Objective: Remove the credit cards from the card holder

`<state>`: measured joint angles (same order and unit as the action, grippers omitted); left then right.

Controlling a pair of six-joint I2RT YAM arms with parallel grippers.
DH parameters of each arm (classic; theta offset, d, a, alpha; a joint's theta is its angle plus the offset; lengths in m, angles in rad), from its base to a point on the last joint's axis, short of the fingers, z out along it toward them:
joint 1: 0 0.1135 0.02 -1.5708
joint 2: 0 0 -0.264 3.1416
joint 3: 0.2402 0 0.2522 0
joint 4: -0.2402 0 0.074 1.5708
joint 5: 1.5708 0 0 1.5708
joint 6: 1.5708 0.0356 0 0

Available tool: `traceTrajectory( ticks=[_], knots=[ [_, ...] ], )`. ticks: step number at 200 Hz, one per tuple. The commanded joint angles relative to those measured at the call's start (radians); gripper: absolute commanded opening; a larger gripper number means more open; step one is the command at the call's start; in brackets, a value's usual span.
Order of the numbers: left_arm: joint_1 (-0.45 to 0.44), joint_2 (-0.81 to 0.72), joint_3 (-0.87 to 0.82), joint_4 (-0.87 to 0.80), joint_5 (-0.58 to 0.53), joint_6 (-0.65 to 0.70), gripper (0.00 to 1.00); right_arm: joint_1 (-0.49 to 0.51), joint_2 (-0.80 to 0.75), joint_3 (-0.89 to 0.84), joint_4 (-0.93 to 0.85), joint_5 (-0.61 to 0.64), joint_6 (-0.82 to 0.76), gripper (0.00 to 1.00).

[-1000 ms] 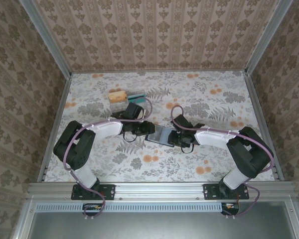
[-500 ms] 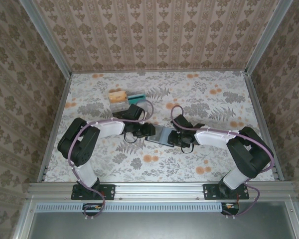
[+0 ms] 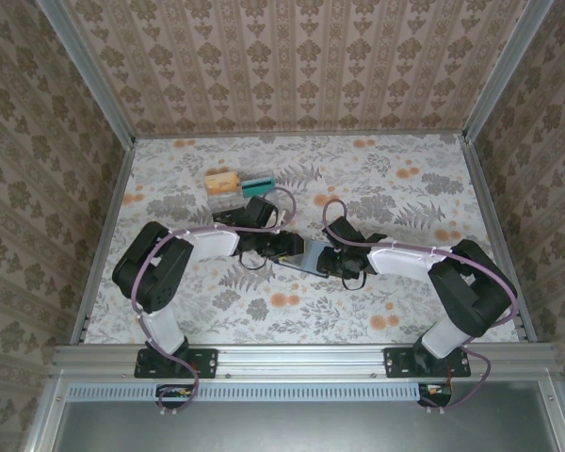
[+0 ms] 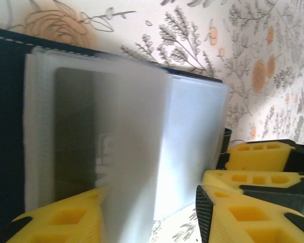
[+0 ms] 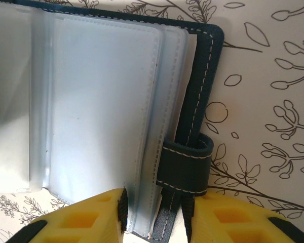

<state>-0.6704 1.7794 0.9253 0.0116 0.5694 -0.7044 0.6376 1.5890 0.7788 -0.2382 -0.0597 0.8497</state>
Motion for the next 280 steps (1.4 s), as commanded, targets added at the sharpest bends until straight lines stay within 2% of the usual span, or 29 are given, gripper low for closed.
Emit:
traceTrajectory(
  ticks=[1,26,32,73,122,152,173,189,197,208,224,280],
  knots=[
    [-0.018,-0.006,0.027,0.036,0.048,-0.014,0.47,0.016,0.031,-0.021,-0.034,-0.042,0.022,0.37],
    [-0.038,0.007,0.059,0.059,0.067,-0.02,0.47,0.015,0.022,-0.026,-0.04,-0.033,0.024,0.37],
    [-0.045,0.012,0.071,0.058,0.1,-0.02,0.47,0.014,0.016,-0.028,-0.04,-0.026,0.026,0.37],
    [-0.085,0.06,0.126,0.062,0.137,-0.019,0.47,-0.011,-0.1,-0.074,-0.048,0.033,0.034,0.38],
    [-0.056,0.035,0.106,0.052,0.098,-0.018,0.45,-0.042,-0.19,-0.078,-0.088,0.048,0.011,0.38],
    [0.012,-0.037,0.057,0.008,0.066,0.011,0.38,-0.042,-0.192,-0.032,-0.072,0.013,-0.017,0.36],
    [0.056,-0.063,0.046,-0.065,0.026,0.062,0.25,-0.039,-0.175,0.01,-0.04,-0.027,-0.022,0.34],
    [0.092,-0.069,0.037,-0.117,-0.004,0.086,0.08,-0.036,-0.14,0.051,-0.021,-0.062,-0.027,0.32],
    [0.107,-0.069,0.032,-0.133,-0.016,0.097,0.03,-0.032,-0.12,0.071,-0.014,-0.077,-0.028,0.3],
    [0.122,-0.065,0.025,-0.14,-0.021,0.107,0.02,-0.027,-0.086,0.095,-0.003,-0.097,-0.028,0.28],
    [0.132,-0.048,0.032,-0.159,-0.022,0.126,0.0,-0.026,-0.032,0.124,0.024,-0.134,-0.015,0.18],
    [0.116,0.012,0.038,-0.151,-0.009,0.134,0.0,-0.025,0.099,0.183,0.069,-0.2,0.02,0.18]
  ],
)
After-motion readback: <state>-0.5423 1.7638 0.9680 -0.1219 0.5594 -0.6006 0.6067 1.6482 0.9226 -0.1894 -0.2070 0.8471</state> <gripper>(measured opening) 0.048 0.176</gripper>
